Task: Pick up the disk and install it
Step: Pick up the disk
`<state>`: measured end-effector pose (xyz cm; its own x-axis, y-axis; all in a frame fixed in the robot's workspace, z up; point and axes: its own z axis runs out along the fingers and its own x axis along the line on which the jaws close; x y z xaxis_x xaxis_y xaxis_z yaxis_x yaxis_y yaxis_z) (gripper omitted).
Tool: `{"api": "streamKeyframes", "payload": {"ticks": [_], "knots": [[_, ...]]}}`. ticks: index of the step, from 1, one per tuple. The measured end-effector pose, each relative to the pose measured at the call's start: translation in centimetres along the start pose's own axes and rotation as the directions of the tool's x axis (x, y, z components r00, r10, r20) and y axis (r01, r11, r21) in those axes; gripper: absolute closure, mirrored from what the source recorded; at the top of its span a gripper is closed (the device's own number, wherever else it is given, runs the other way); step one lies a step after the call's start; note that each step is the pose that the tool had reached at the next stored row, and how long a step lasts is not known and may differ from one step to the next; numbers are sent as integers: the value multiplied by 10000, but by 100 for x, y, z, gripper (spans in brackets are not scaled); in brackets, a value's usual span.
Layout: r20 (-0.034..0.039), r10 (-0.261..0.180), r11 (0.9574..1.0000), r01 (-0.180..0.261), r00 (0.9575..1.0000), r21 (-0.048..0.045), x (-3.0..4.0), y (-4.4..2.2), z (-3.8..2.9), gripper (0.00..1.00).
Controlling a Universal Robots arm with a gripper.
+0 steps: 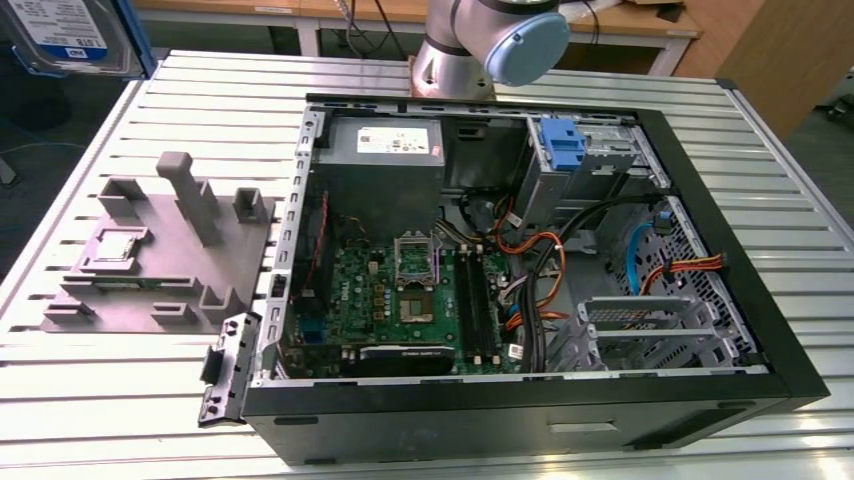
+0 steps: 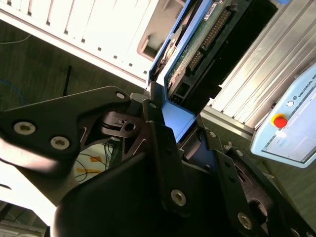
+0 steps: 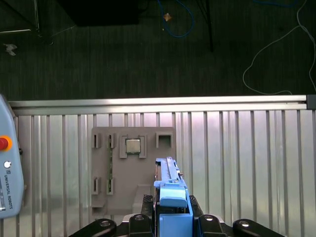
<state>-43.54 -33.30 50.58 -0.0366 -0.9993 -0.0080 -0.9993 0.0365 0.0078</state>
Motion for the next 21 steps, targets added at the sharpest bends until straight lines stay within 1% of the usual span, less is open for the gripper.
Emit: {"api": "streamKeyframes", "payload": {"ticks": [15,17,21], "knots": [[0,0,10000,0,10000,0,-1,-33,0,64],[-1,0,10000,0,10000,0,-2,-63,-1,64],[-1,0,10000,0,10000,-1,-3,-70,-1,64]]}}
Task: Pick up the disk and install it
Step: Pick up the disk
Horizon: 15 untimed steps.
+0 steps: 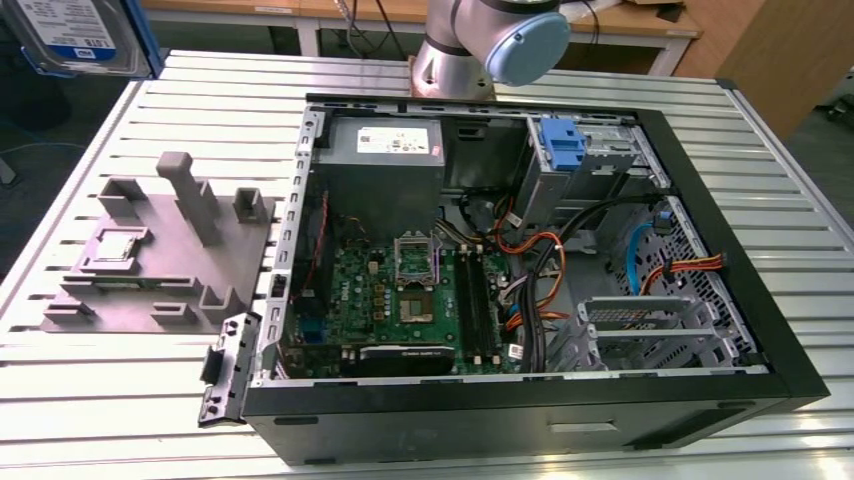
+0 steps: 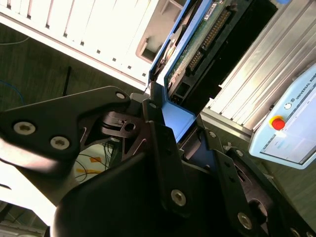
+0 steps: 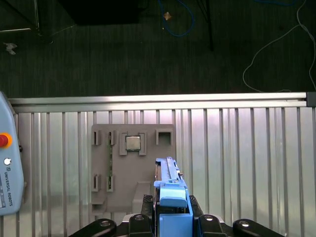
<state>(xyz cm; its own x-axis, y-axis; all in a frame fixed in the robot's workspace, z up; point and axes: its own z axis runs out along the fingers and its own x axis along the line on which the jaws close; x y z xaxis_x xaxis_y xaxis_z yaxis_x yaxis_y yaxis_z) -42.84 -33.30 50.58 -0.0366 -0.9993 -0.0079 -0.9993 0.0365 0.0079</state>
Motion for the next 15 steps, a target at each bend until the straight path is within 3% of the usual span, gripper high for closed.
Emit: {"api": "streamKeyframes", "payload": {"ticks": [15], "knots": [[1,0,10000,0,10000,0,-1,-25,0,64]]}}
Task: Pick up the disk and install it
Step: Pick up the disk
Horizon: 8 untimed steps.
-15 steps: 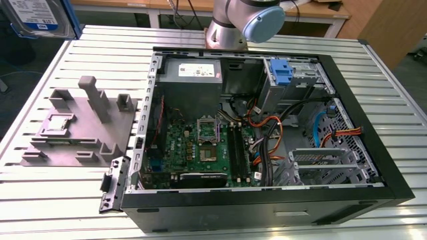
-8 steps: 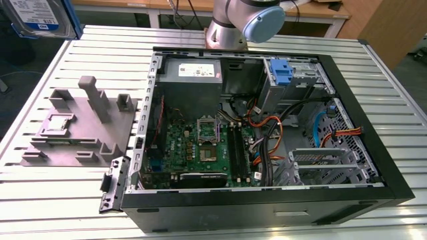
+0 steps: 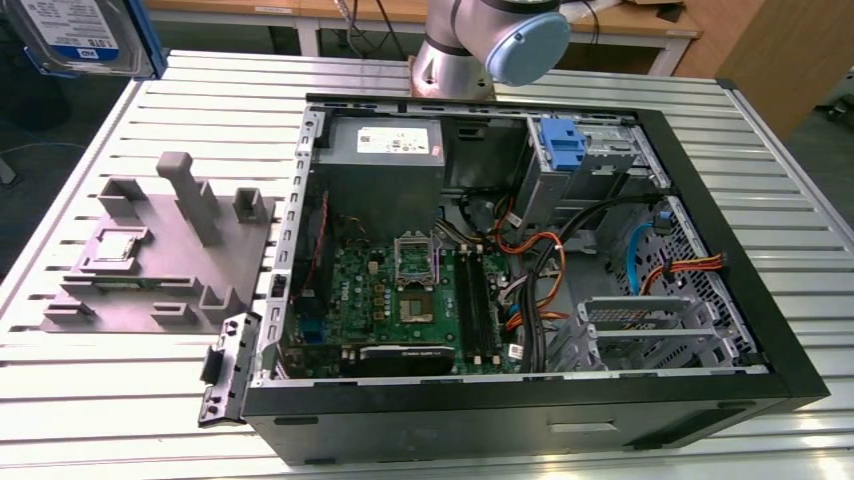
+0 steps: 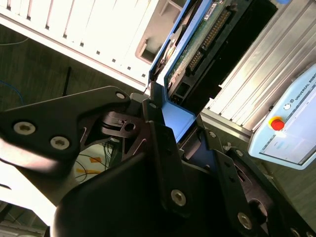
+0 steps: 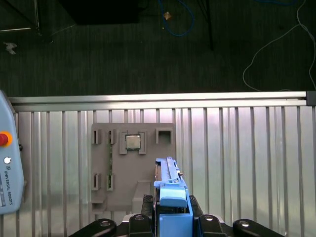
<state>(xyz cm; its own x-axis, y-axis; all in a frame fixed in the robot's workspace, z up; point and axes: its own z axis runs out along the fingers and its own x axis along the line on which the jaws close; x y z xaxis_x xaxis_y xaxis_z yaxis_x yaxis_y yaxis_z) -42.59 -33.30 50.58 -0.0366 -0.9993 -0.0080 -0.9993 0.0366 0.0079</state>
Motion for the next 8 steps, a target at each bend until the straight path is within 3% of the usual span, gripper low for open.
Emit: {"api": "streamKeyframes", "payload": {"ticks": [8], "knots": [[0,0,10000,0,10000,0,0,0,-62,64]]}}
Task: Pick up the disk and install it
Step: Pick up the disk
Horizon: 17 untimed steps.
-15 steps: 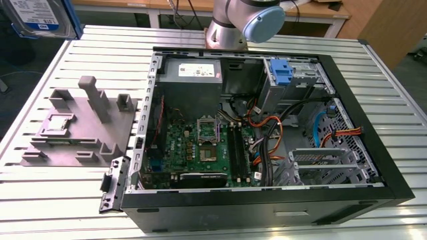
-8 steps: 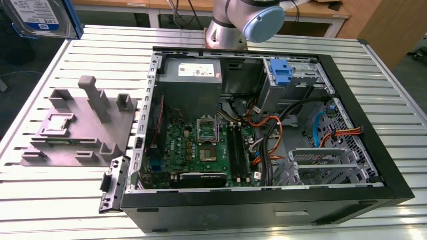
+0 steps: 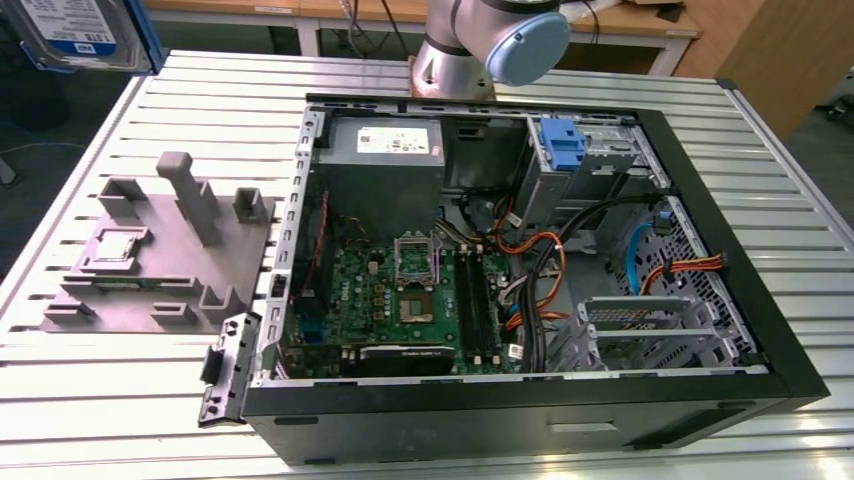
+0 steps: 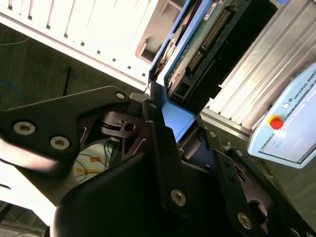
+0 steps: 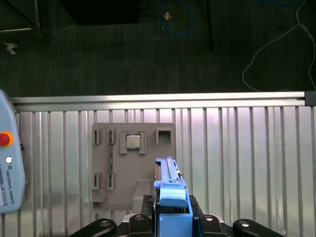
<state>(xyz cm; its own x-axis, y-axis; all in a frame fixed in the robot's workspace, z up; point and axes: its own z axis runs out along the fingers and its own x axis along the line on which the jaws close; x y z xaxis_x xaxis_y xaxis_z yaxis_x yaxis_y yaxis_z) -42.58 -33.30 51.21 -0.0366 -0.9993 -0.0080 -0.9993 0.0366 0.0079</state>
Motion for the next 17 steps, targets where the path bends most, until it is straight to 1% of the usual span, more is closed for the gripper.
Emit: {"api": "streamKeyframes", "payload": {"ticks": [2,3,9,14,17], "knots": [[0,0,10000,0,10000,0,0,0,-34,64],[0,0,10000,0,10000,0,0,0,-39,64],[0,1,10000,-1,10000,0,2,0,-39,64],[0,0,10000,0,10000,0,44,-1,-39,64],[1,2,10000,-2,10000,0,53,-2,-39,64]]}}
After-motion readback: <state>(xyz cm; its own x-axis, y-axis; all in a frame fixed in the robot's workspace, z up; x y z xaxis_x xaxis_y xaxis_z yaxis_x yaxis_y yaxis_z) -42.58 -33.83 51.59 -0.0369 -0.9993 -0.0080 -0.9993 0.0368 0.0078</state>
